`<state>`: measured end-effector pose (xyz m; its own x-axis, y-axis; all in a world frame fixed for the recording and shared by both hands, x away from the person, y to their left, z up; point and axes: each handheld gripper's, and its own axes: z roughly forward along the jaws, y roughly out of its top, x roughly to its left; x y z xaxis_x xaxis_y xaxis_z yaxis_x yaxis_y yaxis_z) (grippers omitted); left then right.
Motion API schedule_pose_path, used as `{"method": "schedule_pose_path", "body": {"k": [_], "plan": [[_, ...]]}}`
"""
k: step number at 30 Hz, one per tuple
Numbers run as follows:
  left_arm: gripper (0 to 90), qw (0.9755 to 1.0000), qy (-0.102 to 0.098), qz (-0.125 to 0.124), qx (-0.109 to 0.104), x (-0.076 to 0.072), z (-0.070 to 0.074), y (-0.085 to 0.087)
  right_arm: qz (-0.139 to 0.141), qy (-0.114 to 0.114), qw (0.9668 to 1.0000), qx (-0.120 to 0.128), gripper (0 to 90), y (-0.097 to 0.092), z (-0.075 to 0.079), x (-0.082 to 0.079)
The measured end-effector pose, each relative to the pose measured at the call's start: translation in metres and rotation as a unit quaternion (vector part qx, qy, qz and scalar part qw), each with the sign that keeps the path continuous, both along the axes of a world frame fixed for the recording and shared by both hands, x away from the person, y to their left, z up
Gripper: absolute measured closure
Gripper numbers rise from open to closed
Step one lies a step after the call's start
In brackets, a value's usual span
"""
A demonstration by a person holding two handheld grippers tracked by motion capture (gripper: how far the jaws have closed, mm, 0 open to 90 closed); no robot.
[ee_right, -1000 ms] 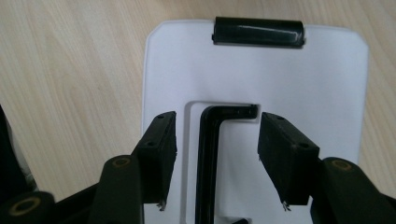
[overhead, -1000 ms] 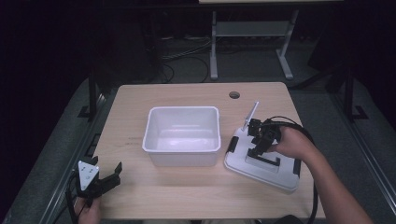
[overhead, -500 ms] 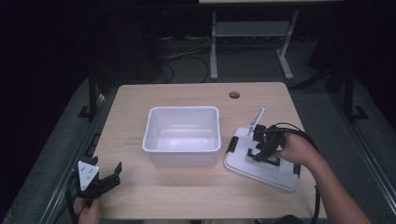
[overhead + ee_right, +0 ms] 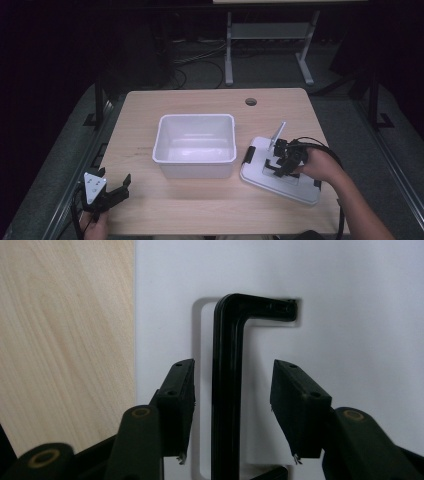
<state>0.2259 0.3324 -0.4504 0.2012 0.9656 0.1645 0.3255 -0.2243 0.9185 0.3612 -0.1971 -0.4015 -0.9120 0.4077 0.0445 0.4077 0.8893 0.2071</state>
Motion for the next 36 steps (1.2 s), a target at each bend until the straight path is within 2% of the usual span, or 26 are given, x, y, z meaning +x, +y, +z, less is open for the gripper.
{"method": "schedule_pose_path", "body": {"k": [16, 36], "plan": [[15.0, 1.0000, 0.000, -0.001, 0.000, 0.000, 0.000, 0.000, 0.002, 0.000, 1.0000, -0.007, 69.1, -0.006, -0.007, -0.002], [15.0, 1.0000, 0.000, -0.001, 0.000, 0.000, 0.000, 0.000, -0.016, -0.023, 0.9996, -0.010, 72.5, -0.016, 0.009, 0.002]]}}
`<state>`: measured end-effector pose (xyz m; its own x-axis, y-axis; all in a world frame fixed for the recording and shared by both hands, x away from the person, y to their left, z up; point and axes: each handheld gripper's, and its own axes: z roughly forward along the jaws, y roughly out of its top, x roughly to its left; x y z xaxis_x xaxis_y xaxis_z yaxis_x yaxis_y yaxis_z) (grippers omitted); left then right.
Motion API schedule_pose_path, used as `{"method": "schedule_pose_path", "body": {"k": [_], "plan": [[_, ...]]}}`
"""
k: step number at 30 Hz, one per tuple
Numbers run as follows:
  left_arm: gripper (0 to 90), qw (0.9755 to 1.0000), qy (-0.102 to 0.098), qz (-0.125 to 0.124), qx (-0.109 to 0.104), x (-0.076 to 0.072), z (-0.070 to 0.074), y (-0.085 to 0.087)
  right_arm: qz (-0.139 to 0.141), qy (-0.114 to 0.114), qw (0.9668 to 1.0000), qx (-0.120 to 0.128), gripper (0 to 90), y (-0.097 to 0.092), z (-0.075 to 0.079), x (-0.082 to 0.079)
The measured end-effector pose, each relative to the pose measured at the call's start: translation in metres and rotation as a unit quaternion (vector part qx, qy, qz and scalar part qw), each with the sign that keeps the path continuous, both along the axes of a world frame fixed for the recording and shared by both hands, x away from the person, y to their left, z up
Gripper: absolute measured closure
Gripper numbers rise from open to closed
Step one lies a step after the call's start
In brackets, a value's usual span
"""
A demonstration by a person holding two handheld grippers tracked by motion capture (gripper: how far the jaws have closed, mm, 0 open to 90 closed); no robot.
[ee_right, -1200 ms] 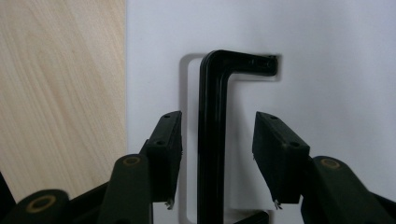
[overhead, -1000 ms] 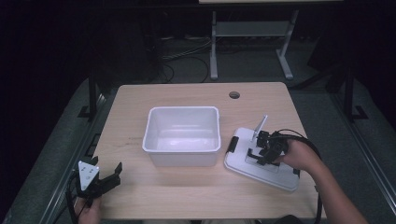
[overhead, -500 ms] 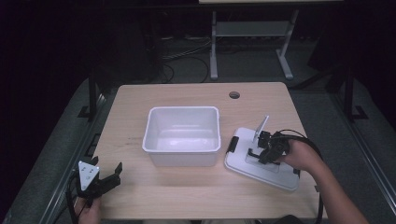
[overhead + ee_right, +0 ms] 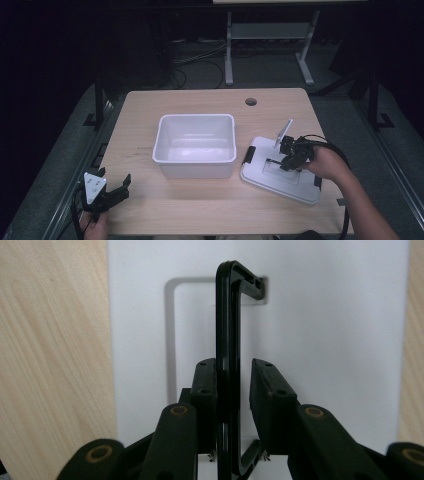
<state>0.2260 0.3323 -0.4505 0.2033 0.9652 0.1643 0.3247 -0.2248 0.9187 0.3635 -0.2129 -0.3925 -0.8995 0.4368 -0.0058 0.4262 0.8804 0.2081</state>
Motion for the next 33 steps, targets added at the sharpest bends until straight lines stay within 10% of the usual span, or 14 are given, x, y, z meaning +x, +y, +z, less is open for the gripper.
{"method": "schedule_pose_path", "body": {"k": [33], "plan": [[15.1, 1.0000, 0.000, 0.000, 0.001, 0.000, 0.000, 0.001, -0.007, 0.004, 1.0000, 0.001, 80.5, -0.003, 0.005, 0.015]]}}
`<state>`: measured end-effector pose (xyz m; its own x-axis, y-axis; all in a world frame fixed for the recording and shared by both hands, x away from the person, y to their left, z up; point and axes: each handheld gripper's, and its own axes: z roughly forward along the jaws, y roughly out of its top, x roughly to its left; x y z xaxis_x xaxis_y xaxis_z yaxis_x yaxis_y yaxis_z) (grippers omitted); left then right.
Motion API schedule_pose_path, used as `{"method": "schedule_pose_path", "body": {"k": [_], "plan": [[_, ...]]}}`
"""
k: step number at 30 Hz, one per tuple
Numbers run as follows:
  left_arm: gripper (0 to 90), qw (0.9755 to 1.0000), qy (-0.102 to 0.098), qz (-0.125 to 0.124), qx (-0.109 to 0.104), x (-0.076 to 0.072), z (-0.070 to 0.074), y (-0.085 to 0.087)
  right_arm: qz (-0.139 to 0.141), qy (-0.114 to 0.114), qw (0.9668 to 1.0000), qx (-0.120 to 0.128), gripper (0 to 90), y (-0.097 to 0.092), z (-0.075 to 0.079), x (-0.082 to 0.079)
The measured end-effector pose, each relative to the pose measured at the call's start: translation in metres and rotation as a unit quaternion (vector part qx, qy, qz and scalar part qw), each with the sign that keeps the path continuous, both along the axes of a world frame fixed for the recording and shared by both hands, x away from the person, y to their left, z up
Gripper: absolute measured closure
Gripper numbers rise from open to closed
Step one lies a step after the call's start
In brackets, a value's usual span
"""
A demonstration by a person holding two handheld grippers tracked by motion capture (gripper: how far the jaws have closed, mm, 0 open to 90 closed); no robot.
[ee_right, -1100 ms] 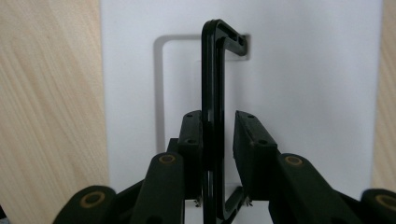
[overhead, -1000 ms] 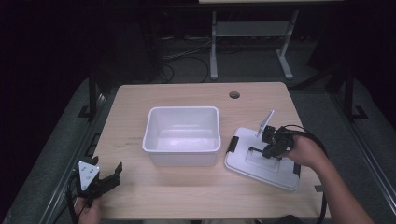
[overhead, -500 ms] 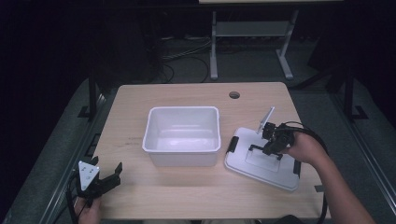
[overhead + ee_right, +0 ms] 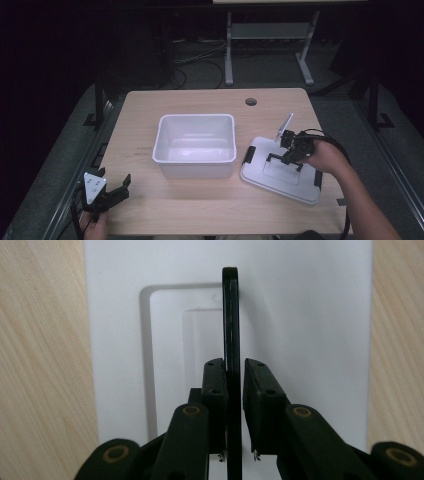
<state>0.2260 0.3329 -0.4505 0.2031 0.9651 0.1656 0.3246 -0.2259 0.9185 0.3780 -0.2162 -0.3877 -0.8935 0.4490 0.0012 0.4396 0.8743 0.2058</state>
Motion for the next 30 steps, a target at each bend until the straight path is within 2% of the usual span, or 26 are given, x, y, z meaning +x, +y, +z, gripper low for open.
{"method": "schedule_pose_path", "body": {"k": [14, 22, 30], "plan": [[15.0, 1.0000, 0.000, 0.000, 0.001, 0.0001, 0.0000, 0.0000, 0.010, -0.007, 0.9999, -0.003, 83.8, 0.0006, 0.0012, 0.0005], [15.0, 1.0000, 0.000, 0.002, -0.001, 0.0000, 0.0000, 0.0005, 0.016, 0.003, 0.9999, -0.002, 84.2, 0.0028, 0.0022, 0.0002], [15.0, 1.0000, 0.000, 0.000, 0.001, 0.0001, 0.0000, 0.0000, 0.020, 0.001, 0.9998, 0.001, 84.4, 0.0016, 0.0045, -0.0020]]}}
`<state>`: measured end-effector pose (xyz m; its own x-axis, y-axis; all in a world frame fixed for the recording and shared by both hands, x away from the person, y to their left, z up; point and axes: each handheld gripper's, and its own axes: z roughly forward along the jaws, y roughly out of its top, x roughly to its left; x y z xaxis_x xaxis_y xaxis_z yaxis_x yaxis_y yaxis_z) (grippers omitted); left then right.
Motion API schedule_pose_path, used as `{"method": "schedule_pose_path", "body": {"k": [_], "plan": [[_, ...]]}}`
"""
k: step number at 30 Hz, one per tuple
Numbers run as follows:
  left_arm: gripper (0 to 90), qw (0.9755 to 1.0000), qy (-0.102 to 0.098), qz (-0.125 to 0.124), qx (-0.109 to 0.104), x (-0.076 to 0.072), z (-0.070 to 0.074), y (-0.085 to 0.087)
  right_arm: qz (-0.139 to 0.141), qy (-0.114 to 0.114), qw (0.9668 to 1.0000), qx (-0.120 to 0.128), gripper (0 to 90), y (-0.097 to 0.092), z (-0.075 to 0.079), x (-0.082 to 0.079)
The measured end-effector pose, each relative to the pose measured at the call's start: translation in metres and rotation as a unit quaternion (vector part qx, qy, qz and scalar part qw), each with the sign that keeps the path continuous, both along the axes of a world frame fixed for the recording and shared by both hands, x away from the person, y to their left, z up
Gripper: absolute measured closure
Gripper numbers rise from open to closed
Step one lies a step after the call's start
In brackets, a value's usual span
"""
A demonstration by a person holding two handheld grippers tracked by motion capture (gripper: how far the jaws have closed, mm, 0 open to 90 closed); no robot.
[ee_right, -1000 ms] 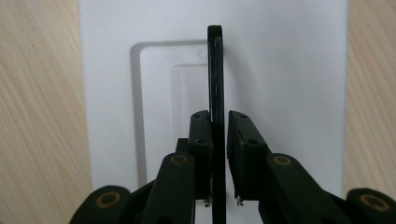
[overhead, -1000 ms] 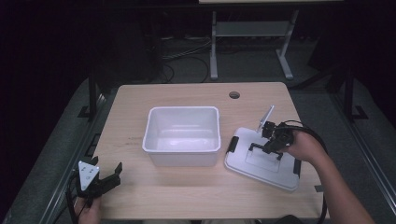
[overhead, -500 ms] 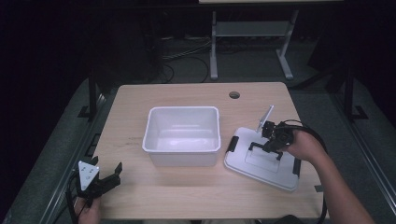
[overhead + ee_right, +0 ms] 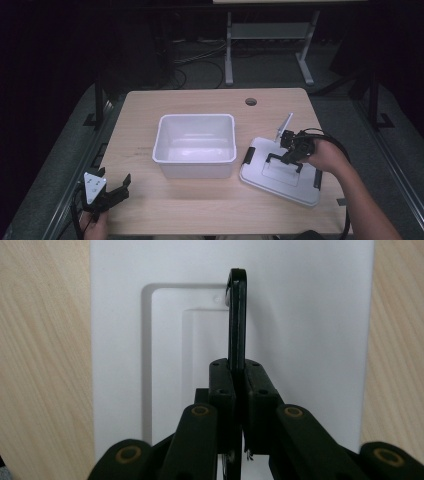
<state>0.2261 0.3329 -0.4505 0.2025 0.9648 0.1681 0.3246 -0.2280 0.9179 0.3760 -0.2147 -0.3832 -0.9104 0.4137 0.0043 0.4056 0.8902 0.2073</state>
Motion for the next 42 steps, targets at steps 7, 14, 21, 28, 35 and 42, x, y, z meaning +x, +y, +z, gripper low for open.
{"method": "schedule_pose_path", "body": {"k": [7, 14, 21, 28, 35, 42], "plan": [[15.0, 1.0000, 0.000, 0.001, 0.000, 0.000, 0.000, 0.000, 0.001, -0.002, 1.0000, 0.001, 84.5, -0.005, 0.007, -0.002], [15.0, 1.0000, 0.000, 0.002, -0.001, 0.000, 0.000, 0.001, 0.008, -0.008, 0.9999, 0.003, 84.5, -0.004, 0.019, -0.004], [15.0, 1.0000, 0.000, 0.003, -0.001, 0.000, 0.000, 0.001, 0.008, -0.016, 0.9998, 0.002, 84.5, -0.006, 0.032, -0.005], [15.0, 1.0000, 0.000, 0.003, -0.002, 0.000, 0.000, 0.001, 0.013, -0.020, 0.9997, 0.003, 84.5, -0.009, 0.042, -0.007], [15.0, 1.0000, 0.000, 0.003, -0.002, 0.000, 0.000, 0.001, 0.021, -0.023, 0.9995, 0.001, 84.5, -0.008, 0.053, -0.008], [15.0, 1.0000, 0.000, 0.003, -0.001, 0.000, 0.000, 0.001, 0.022, -0.030, 0.9993, 0.002, 84.5, -0.008, 0.068, -0.009]]}}
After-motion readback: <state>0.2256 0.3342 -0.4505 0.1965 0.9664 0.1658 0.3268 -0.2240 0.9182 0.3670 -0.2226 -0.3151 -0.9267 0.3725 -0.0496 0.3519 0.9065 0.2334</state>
